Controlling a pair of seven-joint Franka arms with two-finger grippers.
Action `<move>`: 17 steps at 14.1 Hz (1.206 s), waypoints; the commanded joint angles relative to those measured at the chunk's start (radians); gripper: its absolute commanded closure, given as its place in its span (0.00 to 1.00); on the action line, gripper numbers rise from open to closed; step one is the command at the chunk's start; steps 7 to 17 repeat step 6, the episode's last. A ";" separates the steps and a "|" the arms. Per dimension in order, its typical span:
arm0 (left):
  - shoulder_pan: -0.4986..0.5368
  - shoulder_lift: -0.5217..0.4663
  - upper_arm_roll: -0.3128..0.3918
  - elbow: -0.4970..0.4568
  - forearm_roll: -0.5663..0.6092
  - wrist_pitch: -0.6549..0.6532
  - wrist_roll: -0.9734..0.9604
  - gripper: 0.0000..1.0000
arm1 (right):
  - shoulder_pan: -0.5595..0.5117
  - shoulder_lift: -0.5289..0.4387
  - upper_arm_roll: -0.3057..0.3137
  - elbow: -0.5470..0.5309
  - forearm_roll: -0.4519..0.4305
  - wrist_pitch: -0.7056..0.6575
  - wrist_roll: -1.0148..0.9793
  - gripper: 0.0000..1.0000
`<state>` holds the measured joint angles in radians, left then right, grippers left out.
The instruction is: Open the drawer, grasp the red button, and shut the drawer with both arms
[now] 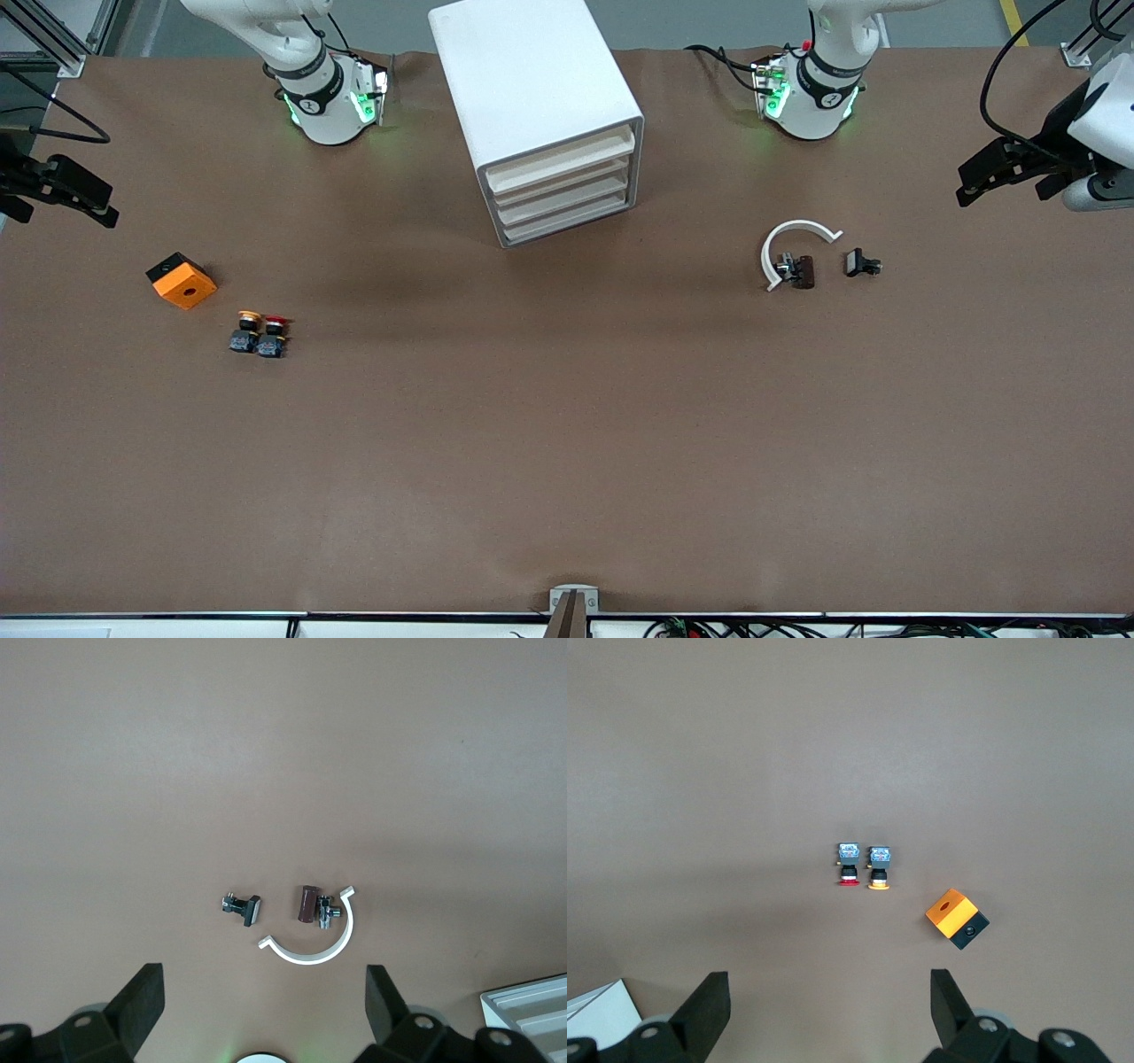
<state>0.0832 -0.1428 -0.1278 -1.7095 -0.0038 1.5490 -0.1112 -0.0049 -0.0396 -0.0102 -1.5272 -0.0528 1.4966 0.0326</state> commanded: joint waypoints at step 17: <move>0.004 0.015 -0.010 0.037 0.021 -0.024 -0.004 0.00 | -0.004 0.018 0.003 0.035 0.013 -0.018 0.004 0.00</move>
